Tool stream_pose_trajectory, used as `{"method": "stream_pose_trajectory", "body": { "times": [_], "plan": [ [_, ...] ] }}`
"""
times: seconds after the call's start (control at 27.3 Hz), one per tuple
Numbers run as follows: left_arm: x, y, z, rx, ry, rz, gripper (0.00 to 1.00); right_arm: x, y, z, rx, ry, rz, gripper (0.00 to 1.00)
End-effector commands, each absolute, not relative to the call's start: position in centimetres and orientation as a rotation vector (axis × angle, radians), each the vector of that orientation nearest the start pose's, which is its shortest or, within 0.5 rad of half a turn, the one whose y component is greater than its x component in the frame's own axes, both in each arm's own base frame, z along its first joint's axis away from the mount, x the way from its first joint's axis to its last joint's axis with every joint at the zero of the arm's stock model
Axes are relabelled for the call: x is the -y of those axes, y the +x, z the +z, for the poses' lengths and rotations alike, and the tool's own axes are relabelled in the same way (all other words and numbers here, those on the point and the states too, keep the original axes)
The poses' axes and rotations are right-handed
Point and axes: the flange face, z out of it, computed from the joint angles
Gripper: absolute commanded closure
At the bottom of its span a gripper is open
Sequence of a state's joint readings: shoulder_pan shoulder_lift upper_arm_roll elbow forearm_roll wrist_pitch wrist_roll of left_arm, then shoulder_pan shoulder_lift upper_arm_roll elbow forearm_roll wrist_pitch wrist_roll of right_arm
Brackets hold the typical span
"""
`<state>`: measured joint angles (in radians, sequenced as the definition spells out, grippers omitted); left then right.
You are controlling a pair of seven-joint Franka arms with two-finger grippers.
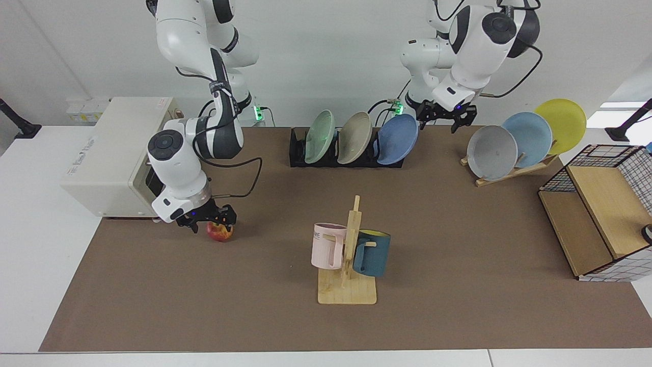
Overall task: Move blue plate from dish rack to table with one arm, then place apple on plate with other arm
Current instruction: 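Reach the left gripper down to the blue plate in the dish rack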
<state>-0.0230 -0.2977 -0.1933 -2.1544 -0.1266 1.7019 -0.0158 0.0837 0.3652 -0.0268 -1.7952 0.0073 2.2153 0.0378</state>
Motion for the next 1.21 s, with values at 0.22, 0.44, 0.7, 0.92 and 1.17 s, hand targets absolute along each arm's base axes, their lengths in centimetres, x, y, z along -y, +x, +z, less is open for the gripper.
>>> {"method": "stream_pose_trajectory", "body": {
  "times": [0.22,0.44,0.7,0.92,1.17],
  "plan": [
    [13.1,38.8,43.3,-0.291,-3.201,0.373,0.01,-3.9,63.4,31.2,-0.004,-3.137,-0.038,0.00],
    [14.2,38.0,42.4,-0.306,-3.186,0.410,0.01,-3.9,62.9,30.4,-0.002,-3.139,-0.012,0.00],
    [16.3,36.8,41.7,-0.337,-3.173,0.449,0.13,-3.9,62.9,29.7,0.024,-3.146,-0.020,0.00],
    [16.9,36.8,41.7,-0.337,-3.167,0.446,0.60,-3.7,62.8,29.5,0.022,-3.146,-0.022,0.00],
    [17.3,37.2,42.2,-0.357,-3.166,0.432,0.69,-3.7,62.9,28.7,0.024,-3.147,-0.020,0.01]
  ]
}}
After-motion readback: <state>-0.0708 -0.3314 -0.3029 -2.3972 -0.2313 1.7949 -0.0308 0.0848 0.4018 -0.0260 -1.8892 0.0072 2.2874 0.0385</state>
